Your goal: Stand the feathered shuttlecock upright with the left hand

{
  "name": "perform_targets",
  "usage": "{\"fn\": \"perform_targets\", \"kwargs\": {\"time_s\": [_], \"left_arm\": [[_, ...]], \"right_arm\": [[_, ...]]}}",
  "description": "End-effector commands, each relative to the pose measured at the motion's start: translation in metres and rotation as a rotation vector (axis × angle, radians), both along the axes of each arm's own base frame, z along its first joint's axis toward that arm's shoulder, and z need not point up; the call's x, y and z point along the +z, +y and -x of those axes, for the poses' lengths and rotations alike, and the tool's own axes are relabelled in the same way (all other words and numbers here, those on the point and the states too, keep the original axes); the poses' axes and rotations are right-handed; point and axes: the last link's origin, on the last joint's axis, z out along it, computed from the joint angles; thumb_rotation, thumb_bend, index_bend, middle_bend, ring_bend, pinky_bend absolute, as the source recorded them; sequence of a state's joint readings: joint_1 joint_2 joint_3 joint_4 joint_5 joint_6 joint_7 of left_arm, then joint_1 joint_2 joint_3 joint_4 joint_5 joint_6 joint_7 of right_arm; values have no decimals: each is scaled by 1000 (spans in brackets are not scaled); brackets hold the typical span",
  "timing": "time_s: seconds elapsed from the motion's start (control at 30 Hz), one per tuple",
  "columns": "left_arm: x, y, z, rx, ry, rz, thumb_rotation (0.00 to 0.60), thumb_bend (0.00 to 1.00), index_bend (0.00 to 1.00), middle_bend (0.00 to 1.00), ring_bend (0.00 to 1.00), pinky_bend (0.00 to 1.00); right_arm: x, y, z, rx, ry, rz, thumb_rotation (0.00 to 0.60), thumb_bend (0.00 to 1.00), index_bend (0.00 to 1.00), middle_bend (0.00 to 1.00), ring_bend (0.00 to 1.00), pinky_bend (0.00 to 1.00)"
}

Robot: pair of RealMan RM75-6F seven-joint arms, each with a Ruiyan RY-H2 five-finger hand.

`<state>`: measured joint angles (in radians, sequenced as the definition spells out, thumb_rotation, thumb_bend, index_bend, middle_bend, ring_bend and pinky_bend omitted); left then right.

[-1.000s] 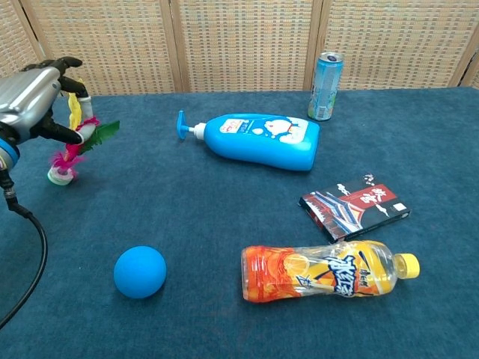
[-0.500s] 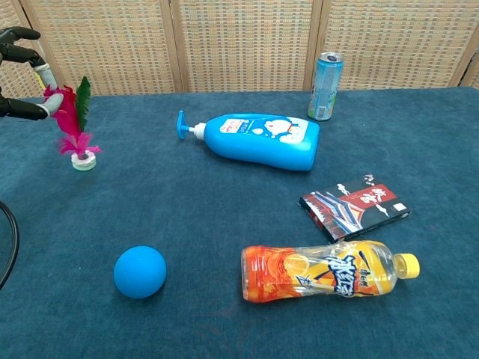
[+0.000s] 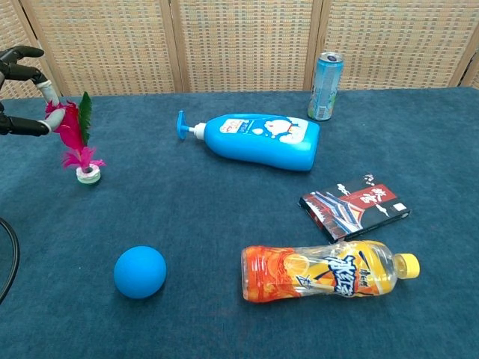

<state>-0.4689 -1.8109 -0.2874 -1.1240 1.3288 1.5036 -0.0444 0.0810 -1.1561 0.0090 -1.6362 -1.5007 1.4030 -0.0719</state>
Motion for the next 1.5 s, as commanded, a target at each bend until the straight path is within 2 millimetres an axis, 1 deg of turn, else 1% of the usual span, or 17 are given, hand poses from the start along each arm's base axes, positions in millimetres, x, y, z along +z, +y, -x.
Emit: {"fn": "perform_targets", "kwargs": {"time_s": [0.03,0.07,0.1,0.17,0.27,0.37,0.43,0.67,0.73,0.83,0.97,1.03,1.17,1.27,1.5], "left_arm": [[-3,-1,5,6,-16,1,600,434,561,99,0,0],[-4,-1,6,8,-16,2,600,426,522,89,0,0],[-4,-2,8,9,-14,2,600,409,459,73,0,0],[-6,-2,11,14,-8,11,600,339,303,32,0,0],[-6,-2,15,13,-18,25,600,264,131,1,0,0],[-4,-4,15,1,-33,25,600,244,48,0,0,0],[2,-6,11,-23,-50,6,600,241,40,0,0,0],[29,-15,-4,-96,-86,-54,600,239,62,0,0,0],[36,-19,-7,-107,-73,-58,600,240,70,0,0,0],[48,-28,-5,-107,6,-65,600,240,81,0,0,0],[61,-45,8,-35,158,-42,600,240,86,0,0,0],[68,-57,19,28,229,-10,600,239,84,0,0,0],[80,-82,35,128,318,64,600,240,82,0,0,0],[90,-101,46,170,378,84,600,240,82,0,0,0],[95,-140,68,232,469,117,600,240,56,0,0,0]], "right_arm": [[0,0,0,0,1,-1,600,169,49,0,0,0],[0,0,0,-1,2,-1,600,169,49,0,0,0],[0,0,0,-1,2,-1,600,169,49,0,0,0],[-1,-1,0,-1,3,-2,600,169,49,0,0,0],[-1,-1,0,-3,4,-2,600,169,49,0,0,0],[-1,-1,0,-2,5,-1,600,169,49,0,0,0],[-2,-1,0,-1,6,-3,600,169,49,0,0,0],[-2,-1,0,1,8,-1,600,169,49,0,0,0],[-1,-1,0,0,7,0,600,169,49,0,0,0],[-1,0,0,0,7,3,600,169,49,0,0,0],[0,0,0,0,7,7,600,169,49,0,0,0],[0,-1,0,0,9,8,600,169,49,0,0,0],[1,-1,0,3,11,12,600,169,49,0,0,0],[1,0,0,4,16,12,600,169,49,0,0,0],[-2,0,-3,13,28,8,600,169,49,0,0,0]]}}
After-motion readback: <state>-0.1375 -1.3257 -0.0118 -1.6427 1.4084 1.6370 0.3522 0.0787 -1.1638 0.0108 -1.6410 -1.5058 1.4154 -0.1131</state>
